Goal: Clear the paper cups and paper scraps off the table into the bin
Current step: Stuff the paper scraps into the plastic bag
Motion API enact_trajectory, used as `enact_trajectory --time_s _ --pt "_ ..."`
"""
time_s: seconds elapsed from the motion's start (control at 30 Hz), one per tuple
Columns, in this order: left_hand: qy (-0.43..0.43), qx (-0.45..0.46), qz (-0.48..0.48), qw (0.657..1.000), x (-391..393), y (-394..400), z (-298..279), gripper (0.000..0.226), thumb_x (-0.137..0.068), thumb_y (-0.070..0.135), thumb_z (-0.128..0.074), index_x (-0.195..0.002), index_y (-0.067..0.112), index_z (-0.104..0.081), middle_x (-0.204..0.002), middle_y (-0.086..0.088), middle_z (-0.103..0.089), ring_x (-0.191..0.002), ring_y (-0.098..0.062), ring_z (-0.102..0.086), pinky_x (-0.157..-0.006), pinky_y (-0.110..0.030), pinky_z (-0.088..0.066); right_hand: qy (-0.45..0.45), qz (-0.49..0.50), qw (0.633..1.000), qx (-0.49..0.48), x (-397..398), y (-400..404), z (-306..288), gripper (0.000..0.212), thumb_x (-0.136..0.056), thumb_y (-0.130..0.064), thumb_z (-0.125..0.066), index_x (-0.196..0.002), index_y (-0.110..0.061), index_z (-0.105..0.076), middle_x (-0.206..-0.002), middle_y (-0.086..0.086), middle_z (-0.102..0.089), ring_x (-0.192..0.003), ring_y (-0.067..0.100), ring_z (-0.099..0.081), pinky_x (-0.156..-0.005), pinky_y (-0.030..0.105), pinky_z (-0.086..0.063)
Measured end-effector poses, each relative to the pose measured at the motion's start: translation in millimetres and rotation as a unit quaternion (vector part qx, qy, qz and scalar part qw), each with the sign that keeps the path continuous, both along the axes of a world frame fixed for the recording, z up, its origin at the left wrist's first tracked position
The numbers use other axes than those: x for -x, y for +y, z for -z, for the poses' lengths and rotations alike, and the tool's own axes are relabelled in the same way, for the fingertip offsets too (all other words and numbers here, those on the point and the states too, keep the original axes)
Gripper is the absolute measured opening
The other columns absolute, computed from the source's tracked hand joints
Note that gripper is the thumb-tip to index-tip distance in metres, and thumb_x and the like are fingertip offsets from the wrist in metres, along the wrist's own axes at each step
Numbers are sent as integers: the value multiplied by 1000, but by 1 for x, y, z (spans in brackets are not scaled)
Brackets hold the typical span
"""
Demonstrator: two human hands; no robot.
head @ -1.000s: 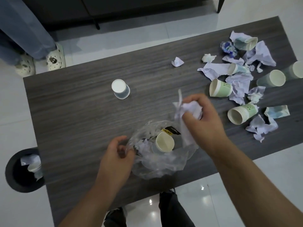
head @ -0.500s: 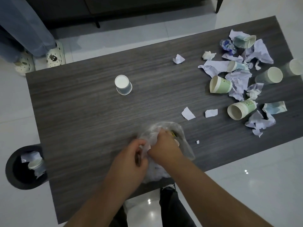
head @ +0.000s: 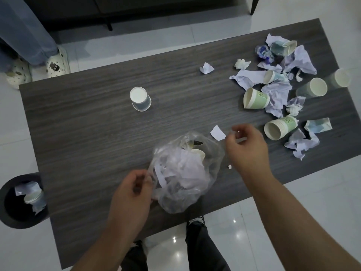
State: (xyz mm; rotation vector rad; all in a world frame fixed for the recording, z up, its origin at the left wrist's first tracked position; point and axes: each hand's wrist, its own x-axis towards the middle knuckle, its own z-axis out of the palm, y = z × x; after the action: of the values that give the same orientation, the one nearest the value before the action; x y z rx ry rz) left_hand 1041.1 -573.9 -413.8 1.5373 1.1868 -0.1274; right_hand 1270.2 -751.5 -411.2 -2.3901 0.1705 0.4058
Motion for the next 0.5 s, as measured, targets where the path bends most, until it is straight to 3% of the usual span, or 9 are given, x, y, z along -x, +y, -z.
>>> enact_trajectory --time_s 0.1,0.13,0.2,0.3,0.5 --pt "-9 10 -14 1000 1 -3 1 21 -106 29 -65 -97 46 -73 -93 12 -78 -82 -14 -77 -84 -52 -67 134 70 985 87 -33 -12 47 102 -74 -69 -78 -155 -23 -38 -154 13 -39 -128 32 -55 -103 40 -45" --pt "-10 13 -18 1000 2 -3 2 22 -105 28 -65 -97 45 -74 -92 12 -78 -82 -15 -77 -85 -53 -67 157 49 979 120 -39 -13 59 123 -64 -80 -79 -160 -23 -29 -157 14 -33 -135 36 -50 -106 43 -44" --pt "-7 20 -21 1000 3 -4 5 23 -106 26 -66 -97 45 -74 -91 11 -78 -82 -15 -77 -85 -55 -67 168 6 970 174 -47 -13 79 141 -45 -93 -76 -159 -27 -24 -154 15 -31 -138 42 -47 -111 49 -42" --pt "-1 25 -31 999 7 -4 8 21 -105 25 -67 -99 43 -75 -90 10 -79 -83 -18 -78 -88 -57 -65 170 12 964 202 -53 -14 101 132 -36 -93 -75 -143 -27 -35 -145 12 -35 -133 44 -50 -108 51 -44" --pt "-7 26 -31 999 5 0 10 15 -105 33 -65 -103 45 -74 -91 10 -80 -81 -14 -78 -86 -55 -66 131 46 981 132 -62 -34 124 79 -74 -68 -80 -130 -26 -43 -139 13 -50 -124 40 -58 -101 47 -46"
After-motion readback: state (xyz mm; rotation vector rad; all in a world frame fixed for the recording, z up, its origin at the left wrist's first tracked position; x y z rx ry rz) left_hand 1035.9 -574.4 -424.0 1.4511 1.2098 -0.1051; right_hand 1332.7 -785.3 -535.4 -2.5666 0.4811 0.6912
